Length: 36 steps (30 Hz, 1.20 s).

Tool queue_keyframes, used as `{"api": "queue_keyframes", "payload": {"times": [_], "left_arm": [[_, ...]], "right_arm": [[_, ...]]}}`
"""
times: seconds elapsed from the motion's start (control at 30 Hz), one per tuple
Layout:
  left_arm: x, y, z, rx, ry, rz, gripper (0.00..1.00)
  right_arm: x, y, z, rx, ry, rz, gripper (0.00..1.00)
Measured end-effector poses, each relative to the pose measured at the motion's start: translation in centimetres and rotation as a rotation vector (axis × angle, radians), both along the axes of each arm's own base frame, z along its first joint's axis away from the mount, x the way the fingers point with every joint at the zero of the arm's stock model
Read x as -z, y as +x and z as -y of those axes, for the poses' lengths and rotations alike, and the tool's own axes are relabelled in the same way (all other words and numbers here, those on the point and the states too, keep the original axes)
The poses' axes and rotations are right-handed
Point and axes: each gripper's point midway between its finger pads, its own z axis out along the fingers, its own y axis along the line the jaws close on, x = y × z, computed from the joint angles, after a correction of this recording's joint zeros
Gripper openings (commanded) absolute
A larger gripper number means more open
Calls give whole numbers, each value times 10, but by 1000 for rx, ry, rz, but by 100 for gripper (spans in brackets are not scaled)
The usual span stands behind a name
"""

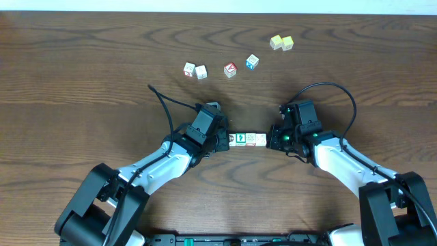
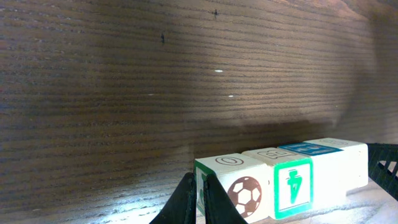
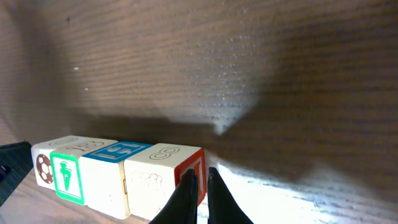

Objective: Lift 4 blocks

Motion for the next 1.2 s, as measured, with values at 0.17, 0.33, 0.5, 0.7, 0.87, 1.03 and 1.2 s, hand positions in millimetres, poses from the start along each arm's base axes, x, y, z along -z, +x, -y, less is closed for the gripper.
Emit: {"api": "queue_keyframes", "payload": {"times": [0.17, 0.33, 0.5, 0.7, 0.87, 1.03, 1.2], "left_arm": [[2, -5, -2, -1, 24, -9, 13], [3, -5, -4, -9, 35, -11, 15], [4, -7, -5, -11, 48, -15, 15], [5, -7, -6, -13, 54, -14, 15], [5, -7, -6, -12, 58, -13, 15], [5, -7, -7, -17, 65, -9, 15], [6, -7, -9, -20, 71, -8, 15]], "right_arm": [[-1, -2, 0, -3, -8, -17, 7], [-1, -2, 1, 0, -15, -22, 10], [-1, -3, 2, 4, -20, -29, 13], [0, -4, 4, 13, -35, -38, 16], [2, -8, 5, 9, -49, -51, 13], [3, -9, 8, 18, -58, -62, 12], [4, -11, 14, 31, -70, -77, 18]]}}
